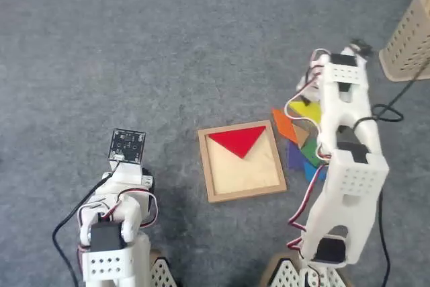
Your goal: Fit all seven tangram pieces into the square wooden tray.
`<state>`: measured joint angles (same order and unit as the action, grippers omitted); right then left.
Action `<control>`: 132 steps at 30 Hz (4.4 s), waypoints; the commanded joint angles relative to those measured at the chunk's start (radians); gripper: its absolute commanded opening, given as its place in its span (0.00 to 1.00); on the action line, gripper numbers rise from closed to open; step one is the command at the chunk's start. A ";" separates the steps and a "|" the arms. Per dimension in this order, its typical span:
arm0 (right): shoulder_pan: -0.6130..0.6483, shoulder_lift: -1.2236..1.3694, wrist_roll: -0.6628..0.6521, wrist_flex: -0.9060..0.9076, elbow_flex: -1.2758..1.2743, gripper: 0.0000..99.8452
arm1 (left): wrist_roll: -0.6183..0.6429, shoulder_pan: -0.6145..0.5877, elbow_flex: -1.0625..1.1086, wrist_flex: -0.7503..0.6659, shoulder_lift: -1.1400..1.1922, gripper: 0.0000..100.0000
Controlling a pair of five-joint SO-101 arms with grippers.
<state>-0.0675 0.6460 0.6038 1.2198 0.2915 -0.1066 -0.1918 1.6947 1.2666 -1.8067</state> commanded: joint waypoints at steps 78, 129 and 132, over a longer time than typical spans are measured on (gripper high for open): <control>0.472 -0.530 -0.652 0.182 -0.341 0.19 | 0.008 0.003 -0.010 0.000 -0.021 0.07; 0.783 -0.371 -0.594 0.091 -0.465 0.18 | 0.008 0.003 -0.010 0.000 -0.021 0.07; 0.783 -0.375 -0.552 0.091 -0.465 0.19 | 0.008 0.003 -0.010 0.000 -0.021 0.07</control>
<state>0.7165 0.2854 0.0038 1.2950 -0.1765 -0.1066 -0.1918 1.6947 1.2666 -1.8067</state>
